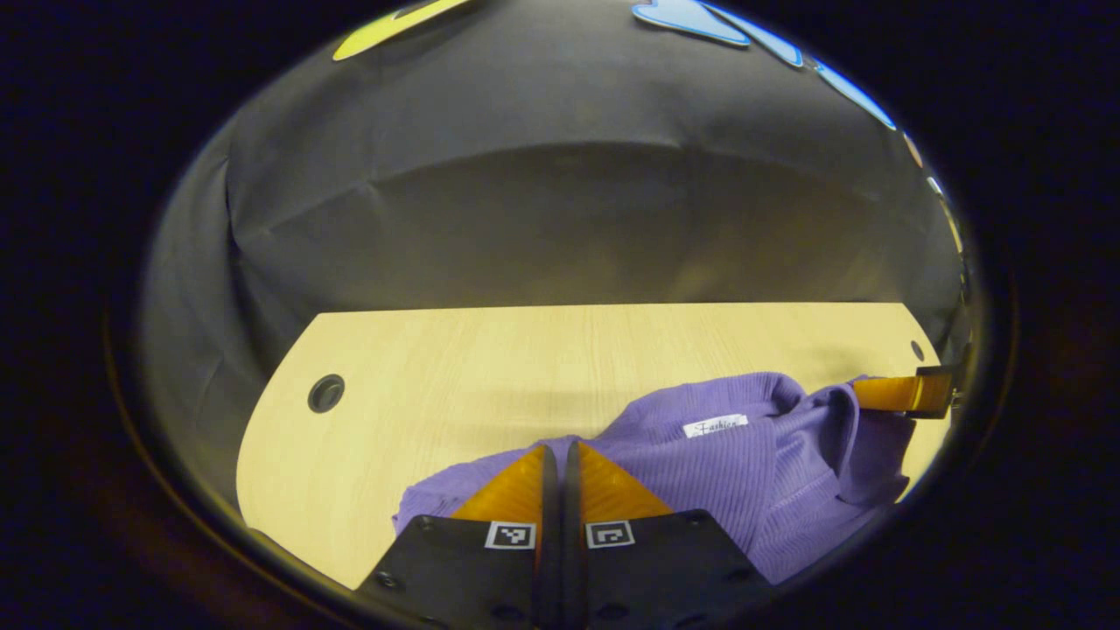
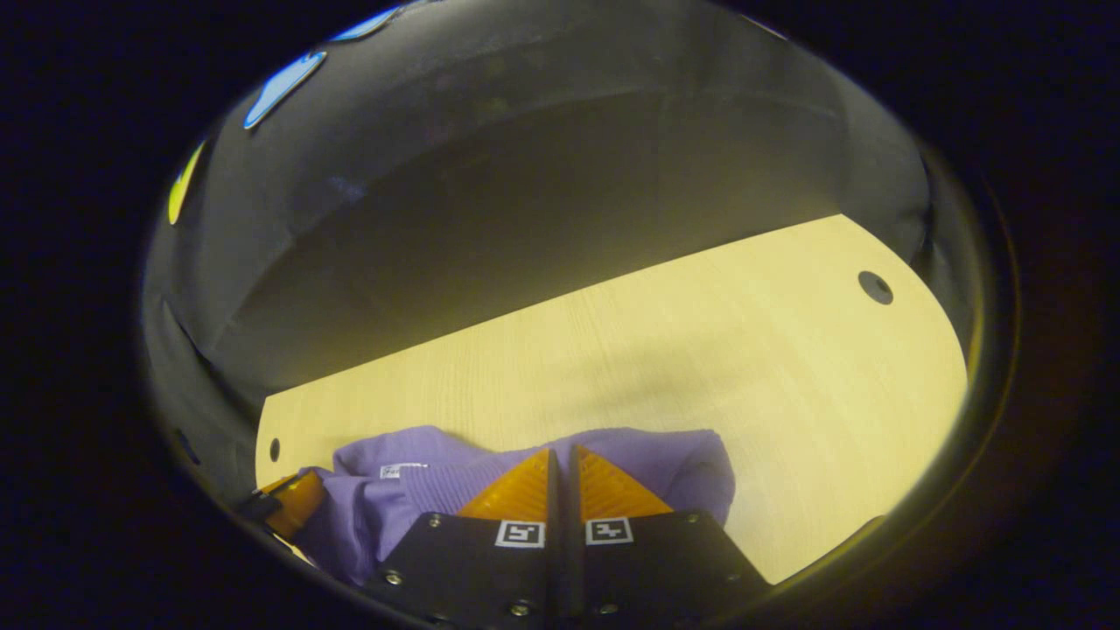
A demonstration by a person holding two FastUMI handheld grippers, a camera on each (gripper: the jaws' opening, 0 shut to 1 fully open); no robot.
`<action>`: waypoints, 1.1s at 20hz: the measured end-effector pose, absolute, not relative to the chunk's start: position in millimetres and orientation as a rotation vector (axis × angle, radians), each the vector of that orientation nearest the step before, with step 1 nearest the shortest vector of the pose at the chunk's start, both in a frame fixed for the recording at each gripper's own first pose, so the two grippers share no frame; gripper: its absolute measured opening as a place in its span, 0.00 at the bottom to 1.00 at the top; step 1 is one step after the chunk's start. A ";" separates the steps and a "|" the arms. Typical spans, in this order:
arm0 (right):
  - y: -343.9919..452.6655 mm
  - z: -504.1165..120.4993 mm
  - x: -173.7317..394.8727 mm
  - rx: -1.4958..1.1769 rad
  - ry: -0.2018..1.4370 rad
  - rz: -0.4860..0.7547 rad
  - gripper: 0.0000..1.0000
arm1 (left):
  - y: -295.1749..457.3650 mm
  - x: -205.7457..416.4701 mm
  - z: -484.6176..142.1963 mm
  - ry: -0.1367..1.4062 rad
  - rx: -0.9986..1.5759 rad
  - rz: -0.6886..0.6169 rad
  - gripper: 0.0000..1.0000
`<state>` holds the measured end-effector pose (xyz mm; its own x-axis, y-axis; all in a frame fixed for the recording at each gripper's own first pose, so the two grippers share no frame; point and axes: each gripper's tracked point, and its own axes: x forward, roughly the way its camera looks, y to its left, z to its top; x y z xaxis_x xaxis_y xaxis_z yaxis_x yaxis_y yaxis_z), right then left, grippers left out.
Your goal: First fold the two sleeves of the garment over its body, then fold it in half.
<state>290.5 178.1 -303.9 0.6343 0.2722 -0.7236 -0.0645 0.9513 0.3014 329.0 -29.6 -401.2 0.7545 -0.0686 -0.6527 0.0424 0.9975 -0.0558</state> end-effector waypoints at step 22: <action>132.7 -79.8 133.5 0.170 0.465 0.324 0.16 | -64.1 144.5 -153.0 0.365 -0.071 -0.147 0.15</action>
